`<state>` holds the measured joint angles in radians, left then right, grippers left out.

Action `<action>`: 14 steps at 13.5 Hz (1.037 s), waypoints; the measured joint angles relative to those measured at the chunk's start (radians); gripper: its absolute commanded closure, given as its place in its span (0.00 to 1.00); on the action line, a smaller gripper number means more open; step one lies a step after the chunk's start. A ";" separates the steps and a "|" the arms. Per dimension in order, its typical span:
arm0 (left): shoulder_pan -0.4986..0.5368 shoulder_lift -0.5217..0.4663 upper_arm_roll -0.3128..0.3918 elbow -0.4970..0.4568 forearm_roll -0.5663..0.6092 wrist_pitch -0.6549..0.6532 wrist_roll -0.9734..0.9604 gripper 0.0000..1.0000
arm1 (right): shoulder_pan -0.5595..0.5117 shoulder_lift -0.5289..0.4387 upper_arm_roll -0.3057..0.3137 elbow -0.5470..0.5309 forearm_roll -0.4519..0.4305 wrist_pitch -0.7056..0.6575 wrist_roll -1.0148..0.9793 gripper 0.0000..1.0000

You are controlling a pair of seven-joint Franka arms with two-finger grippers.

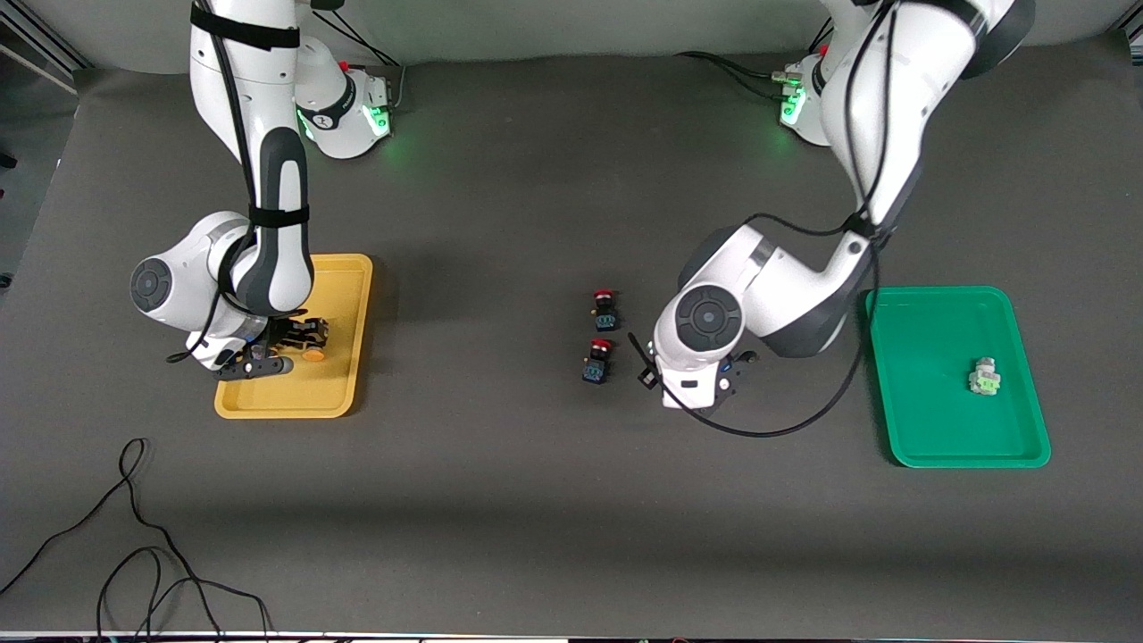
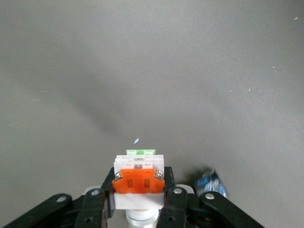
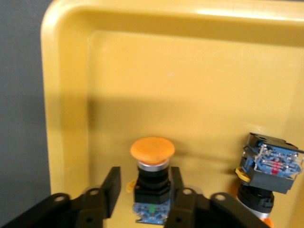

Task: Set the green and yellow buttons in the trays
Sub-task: 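Place the yellow button in the yellow tray while the left gripper carries the orange button, then lower the orange button into the green tray while the right gripper returns to rest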

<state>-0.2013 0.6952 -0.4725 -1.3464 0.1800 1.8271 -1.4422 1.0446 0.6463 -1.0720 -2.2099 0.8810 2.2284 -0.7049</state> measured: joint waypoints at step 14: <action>0.516 -0.130 -0.017 0.243 0.001 -0.596 1.120 1.00 | 0.251 -0.040 -0.409 0.592 -0.302 -0.721 0.337 0.00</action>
<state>0.3144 0.5655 -0.4898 -1.1030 0.1810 1.2313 -0.3225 1.2955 0.6064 -1.4806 -1.6179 0.5789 1.5070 -0.3682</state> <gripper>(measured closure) 0.590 0.000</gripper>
